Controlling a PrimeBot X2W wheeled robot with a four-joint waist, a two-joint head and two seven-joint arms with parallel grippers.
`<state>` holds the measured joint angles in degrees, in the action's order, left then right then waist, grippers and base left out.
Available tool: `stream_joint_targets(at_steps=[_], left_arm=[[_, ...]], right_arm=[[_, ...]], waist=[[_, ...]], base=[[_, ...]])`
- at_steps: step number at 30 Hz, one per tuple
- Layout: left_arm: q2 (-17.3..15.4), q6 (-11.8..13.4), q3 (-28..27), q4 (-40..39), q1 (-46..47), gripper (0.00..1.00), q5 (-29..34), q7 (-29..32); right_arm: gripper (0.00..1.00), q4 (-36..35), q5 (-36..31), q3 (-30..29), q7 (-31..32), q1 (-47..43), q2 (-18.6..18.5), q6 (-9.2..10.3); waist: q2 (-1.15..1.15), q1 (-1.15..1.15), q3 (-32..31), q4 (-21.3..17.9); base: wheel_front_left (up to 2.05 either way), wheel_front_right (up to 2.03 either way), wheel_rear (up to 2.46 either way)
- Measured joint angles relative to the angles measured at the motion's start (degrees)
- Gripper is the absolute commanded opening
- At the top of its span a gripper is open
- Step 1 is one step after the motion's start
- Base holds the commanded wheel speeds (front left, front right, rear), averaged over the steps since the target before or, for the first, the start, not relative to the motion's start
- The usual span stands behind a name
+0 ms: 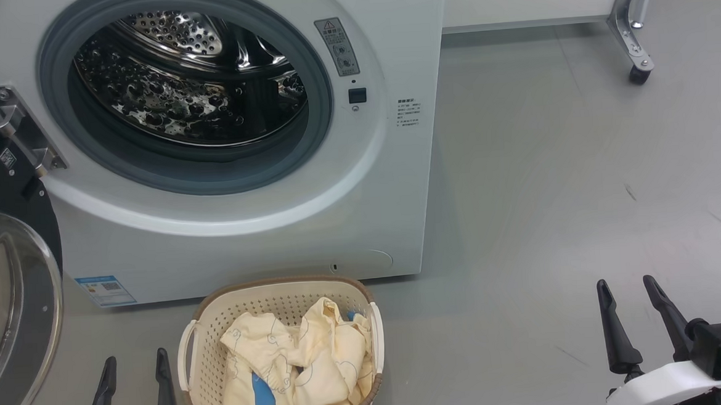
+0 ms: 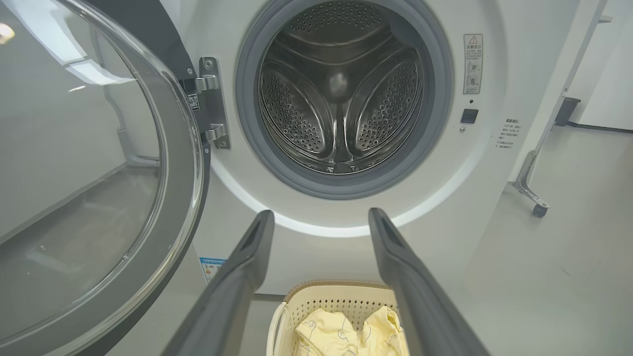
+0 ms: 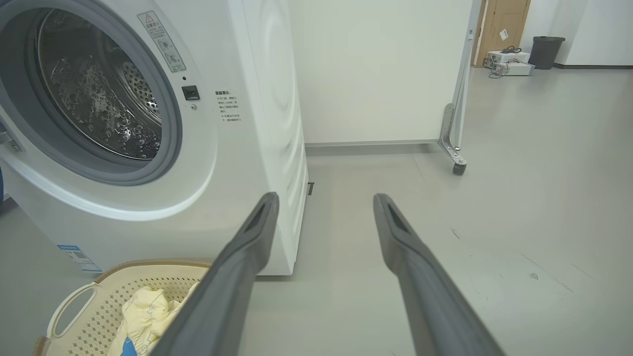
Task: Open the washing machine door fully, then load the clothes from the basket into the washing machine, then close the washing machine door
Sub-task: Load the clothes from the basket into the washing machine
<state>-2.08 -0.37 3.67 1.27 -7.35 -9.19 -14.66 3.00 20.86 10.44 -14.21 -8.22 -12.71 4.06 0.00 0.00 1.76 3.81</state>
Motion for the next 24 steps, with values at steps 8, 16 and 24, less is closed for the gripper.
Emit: stream_joint_targets(at_steps=[8, 16, 24], left_arm=[[0.0, 0.03, -0.04, 0.01, 0.0, 1.0, -0.01, -0.01], [0.0, 0.03, 0.07, 0.69, -0.03, 1.0, -1.44, 0.0], [0.0, 0.03, 0.64, 0.91, -0.04, 1.0, -1.44, 0.0]], right_arm=[[1.0, 0.42, 0.26, 0.0, 0.0, 0.03, 0.0, -0.03], [1.0, 0.92, 0.32, 0.02, 0.0, 0.04, 0.12, -0.05], [1.0, 1.0, 0.32, 0.02, 0.0, 0.05, 0.11, -0.05]], waist=[[0.0, 0.0, 0.14, -0.08], [0.0, 0.0, -0.2, -0.1], [0.0, 0.0, -0.34, -0.21]], base=[[0.58, -0.58, 0.0], [0.25, -0.25, 0.0], [0.01, -0.01, 0.0]])
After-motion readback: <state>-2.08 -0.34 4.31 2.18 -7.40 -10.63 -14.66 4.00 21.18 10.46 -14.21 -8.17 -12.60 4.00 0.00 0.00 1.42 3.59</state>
